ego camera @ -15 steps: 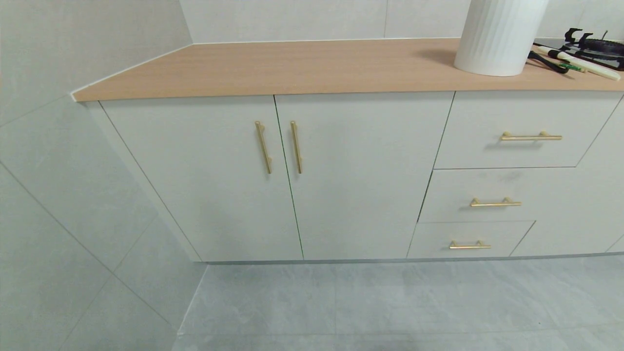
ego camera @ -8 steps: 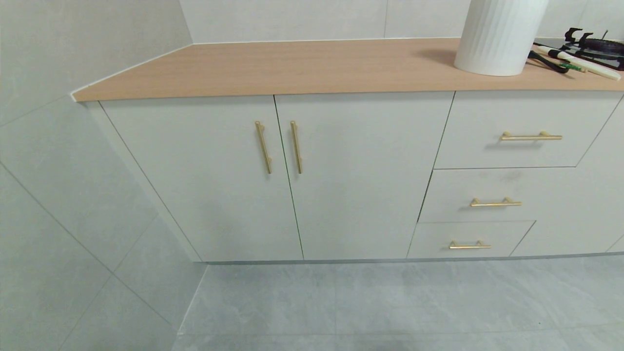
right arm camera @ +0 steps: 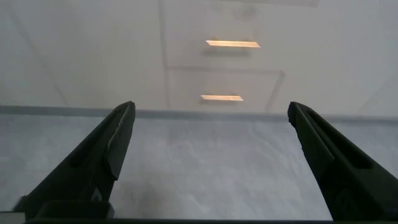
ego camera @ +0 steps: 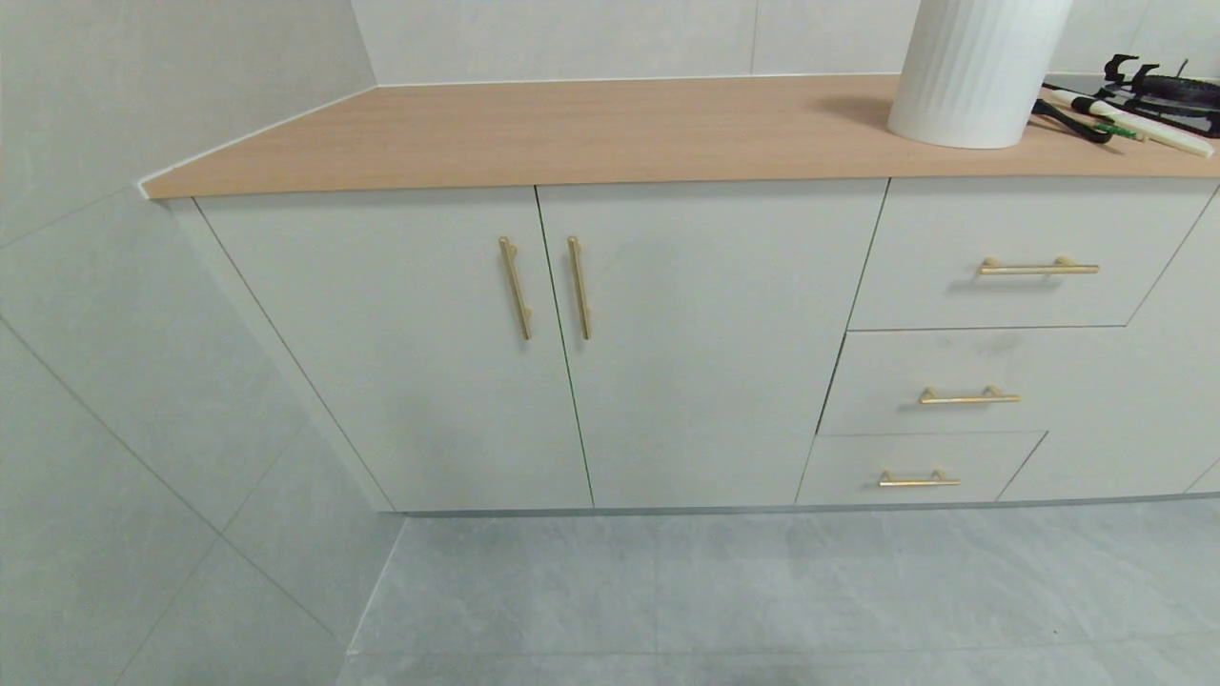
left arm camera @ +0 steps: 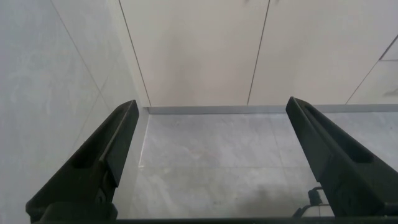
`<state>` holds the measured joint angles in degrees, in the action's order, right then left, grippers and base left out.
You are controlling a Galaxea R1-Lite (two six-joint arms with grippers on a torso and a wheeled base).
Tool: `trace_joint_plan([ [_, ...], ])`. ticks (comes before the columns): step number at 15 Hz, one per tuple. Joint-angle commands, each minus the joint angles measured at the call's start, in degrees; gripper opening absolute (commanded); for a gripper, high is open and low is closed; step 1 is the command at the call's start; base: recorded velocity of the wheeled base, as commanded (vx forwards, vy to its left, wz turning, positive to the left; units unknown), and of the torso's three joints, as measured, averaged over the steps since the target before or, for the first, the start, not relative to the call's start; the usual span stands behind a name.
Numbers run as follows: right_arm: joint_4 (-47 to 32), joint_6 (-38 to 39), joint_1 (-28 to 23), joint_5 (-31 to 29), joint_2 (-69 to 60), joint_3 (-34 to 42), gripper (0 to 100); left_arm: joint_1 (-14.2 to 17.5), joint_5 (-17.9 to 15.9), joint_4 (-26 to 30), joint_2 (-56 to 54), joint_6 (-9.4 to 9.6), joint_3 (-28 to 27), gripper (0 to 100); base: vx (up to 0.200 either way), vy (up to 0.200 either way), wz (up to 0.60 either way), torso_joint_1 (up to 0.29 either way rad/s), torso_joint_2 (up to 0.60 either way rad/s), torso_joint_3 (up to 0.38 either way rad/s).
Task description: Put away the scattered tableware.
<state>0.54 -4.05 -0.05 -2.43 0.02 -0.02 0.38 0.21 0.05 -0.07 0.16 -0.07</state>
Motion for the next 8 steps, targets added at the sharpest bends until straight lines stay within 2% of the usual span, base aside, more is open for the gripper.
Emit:
trace_joint_plan([
  [1, -0.54, 0.18, 0.22, 0.14, 0.68, 0.02, 100, -0.03, 0.06, -0.05, 0.07, -0.07, -0.01, 100, 0.000, 0.000, 0.00, 0.000, 0.00, 0.000],
  [8, -0.62, 2.82, 0.05, 0.49, 0.06, 0.02, 100, -0.03, -0.03, -0.05, 0.07, 0.54, 0.07, 100, 0.000, 0.000, 0.00, 0.000, 0.00, 0.000],
])
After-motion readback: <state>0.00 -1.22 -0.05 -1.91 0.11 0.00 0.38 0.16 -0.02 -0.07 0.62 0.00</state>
